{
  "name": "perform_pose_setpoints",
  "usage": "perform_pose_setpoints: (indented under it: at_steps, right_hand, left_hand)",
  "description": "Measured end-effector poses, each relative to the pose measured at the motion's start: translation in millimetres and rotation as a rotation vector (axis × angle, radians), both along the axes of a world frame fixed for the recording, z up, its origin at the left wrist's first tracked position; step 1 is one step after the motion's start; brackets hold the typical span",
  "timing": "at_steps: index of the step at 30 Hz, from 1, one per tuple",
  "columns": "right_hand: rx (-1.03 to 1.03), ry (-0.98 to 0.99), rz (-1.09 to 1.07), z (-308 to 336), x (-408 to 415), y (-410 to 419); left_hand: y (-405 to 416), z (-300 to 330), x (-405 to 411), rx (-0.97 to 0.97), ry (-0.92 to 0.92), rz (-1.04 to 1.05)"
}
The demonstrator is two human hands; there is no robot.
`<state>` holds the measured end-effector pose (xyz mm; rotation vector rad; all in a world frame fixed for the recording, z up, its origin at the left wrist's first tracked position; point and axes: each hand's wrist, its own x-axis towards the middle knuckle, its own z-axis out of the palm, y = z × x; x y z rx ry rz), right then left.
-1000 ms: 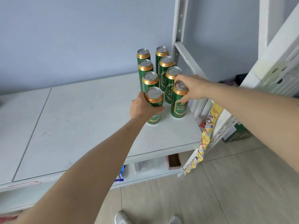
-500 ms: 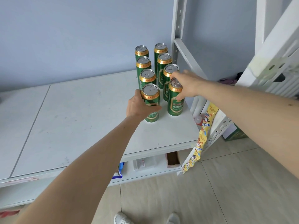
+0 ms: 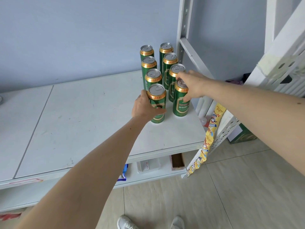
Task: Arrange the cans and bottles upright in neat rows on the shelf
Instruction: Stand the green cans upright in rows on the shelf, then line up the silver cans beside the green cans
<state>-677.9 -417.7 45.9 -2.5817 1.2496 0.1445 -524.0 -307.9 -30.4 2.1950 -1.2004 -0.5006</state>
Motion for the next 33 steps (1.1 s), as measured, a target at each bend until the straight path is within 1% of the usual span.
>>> perform_pose_setpoints:
  at_steps: [3,8,13,16,21,25,33]
  right_hand:
    - [-0.021,0.037,-0.01,7,1,5]
    - [-0.122,0.079,-0.003,29,7,11]
    - [-0.236,0.015,0.035,59,25,19]
    - [-0.274,-0.023,0.086,73,43,31]
    - [-0.319,0.01,0.169,79,86,55]
    - [-0.319,0.064,0.241,72,142,79]
    - [-0.306,0.05,0.35,56,304,157]
  left_hand:
    - [4,4,4,0.086,-0.061,-0.023]
    - [15,10,18,0.204,-0.221,-0.066]
    - [31,26,37,0.25,-0.379,-0.102]
    - [46,34,56,0.267,-0.444,-0.086]
    - [80,44,101,0.301,-0.573,-0.066]
    - [129,45,156,0.361,-0.641,-0.048]
    - [260,56,304,0.47,-0.668,0.07]
